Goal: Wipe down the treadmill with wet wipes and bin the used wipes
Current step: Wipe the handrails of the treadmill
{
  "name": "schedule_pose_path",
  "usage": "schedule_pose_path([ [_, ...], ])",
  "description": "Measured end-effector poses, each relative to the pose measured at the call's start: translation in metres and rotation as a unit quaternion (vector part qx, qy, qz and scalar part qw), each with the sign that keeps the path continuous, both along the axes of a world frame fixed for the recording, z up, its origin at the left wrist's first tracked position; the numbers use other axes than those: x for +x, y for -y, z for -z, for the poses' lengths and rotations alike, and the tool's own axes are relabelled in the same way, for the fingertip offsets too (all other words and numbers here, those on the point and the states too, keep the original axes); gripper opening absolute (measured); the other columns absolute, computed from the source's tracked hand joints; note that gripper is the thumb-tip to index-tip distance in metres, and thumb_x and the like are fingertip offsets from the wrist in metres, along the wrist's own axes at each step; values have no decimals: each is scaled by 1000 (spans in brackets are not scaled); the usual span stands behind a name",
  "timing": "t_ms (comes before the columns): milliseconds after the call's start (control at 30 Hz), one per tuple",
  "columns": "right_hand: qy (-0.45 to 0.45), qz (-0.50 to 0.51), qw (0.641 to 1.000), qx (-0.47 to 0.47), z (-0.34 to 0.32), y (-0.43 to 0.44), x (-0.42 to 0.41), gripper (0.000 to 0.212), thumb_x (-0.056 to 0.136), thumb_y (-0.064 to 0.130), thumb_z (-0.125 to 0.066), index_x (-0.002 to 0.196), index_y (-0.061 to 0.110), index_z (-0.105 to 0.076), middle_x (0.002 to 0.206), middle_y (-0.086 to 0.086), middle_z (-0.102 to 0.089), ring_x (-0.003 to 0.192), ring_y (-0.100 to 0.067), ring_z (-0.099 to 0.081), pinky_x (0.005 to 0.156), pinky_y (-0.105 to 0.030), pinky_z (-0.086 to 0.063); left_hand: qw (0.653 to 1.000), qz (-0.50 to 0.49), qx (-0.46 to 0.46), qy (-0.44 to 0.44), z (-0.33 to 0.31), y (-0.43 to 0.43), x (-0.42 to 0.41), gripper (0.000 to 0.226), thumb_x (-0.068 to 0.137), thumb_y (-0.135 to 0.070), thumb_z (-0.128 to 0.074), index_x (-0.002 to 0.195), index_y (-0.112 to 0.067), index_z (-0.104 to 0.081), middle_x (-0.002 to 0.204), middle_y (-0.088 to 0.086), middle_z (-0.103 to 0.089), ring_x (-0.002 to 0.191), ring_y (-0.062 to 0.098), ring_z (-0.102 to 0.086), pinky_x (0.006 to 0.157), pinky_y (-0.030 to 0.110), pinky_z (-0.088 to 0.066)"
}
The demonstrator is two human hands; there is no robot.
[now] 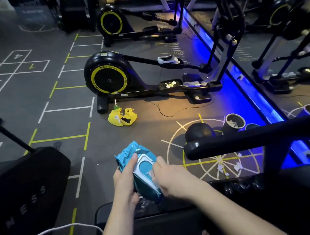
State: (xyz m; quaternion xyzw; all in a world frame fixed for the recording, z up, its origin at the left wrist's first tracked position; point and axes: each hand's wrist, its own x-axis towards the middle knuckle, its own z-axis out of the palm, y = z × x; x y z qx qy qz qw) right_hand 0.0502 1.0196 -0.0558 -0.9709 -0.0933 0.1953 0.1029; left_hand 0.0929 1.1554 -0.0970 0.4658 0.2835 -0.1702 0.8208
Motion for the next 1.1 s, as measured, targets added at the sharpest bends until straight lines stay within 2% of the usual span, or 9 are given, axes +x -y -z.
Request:
schedule_pose_path([
  [300, -22, 107, 932, 344, -3, 40, -19, 11, 106, 25, -44, 96, 30, -46, 107, 2, -49, 81, -9, -53, 82, -27, -45, 999, -17, 39, -29, 7, -3, 10, 45, 91, -26, -82, 126, -2, -68, 103, 16, -80, 77, 27, -79, 54, 33, -61],
  [500, 9, 332, 777, 534, 6, 41, -19, 14, 108, 20, -43, 97, 12, -45, 64, -3, -58, 58, -21, -45, 58, -32, -40, 999, 5, 33, -19, 0, 17, 8, 42, 93, -25, -81, 127, -4, -68, 102, 13, -81, 79, 25, -80, 65, 35, -61],
  [667, 89, 470, 541, 691, -19, 65, -27, 10, 104, 15, -52, 104, 5, -54, 67, -2, -55, 55, -10, -45, 49, -18, -39, 999, -11, 27, 33, -23, 49, 0, 32, 98, -16, -75, 127, -6, -67, 105, 11, -78, 69, 15, -78, 52, 26, -58],
  [733, 64, 481, 494, 721, -30, 83, -38, 24, 97, 25, -62, 110, 5, -58, 69, -2, -54, 54, -9, -43, 48, -19, -39, 999, -2, 19, 50, -32, 68, -1, 31, 98, -17, -75, 126, -7, -68, 105, 9, -79, 72, 14, -78, 54, 25, -58],
  [767, 46, 474, 516, 712, -34, 95, -46, 34, 89, 29, -71, 112, 6, -61, 70, -2, -53, 53, -9, -43, 48, -20, -38, 998, 8, 17, 59, -35, 80, -2, 31, 97, -18, -76, 126, -8, -69, 105, 8, -79, 75, 14, -78, 57, 25, -59],
  [833, 13, 425, 663, 616, -42, 118, -64, 47, 75, 23, -87, 116, 12, -65, 69, -1, -52, 53, -8, -43, 52, -20, -37, 996, 33, 29, 81, -40, 102, -5, 29, 96, -20, -77, 123, -12, -71, 106, 6, -80, 83, 17, -79, 66, 29, -61],
  [933, 45, 357, 842, 403, -56, 155, -92, 22, 78, 21, -87, 97, 18, -78, 70, 10, -61, 61, -1, -51, 61, -19, -38, 988, 51, 76, 122, -38, 134, -14, 23, 94, -25, -80, 115, -19, -72, 108, 3, -80, 97, 23, -78, 82, 38, -61],
  [1033, 112, 329, 871, 347, -82, 196, -116, 8, 85, 29, -81, 89, 21, -81, 83, 12, -74, 81, 0, -67, 75, -20, -49, 977, 43, 126, 164, -41, 174, -22, 19, 92, -30, -82, 105, -26, -69, 106, 1, -77, 99, 25, -76, 89, 45, -62],
  [1100, 156, 356, 822, 417, -97, 225, -129, 4, 87, 19, -78, 86, 17, -81, 76, 9, -73, 72, -1, -64, 67, -18, -47, 976, 20, 125, 176, -47, 203, -27, 18, 94, -29, -81, 104, -25, -66, 104, -1, -74, 96, 22, -74, 85, 40, -61],
])
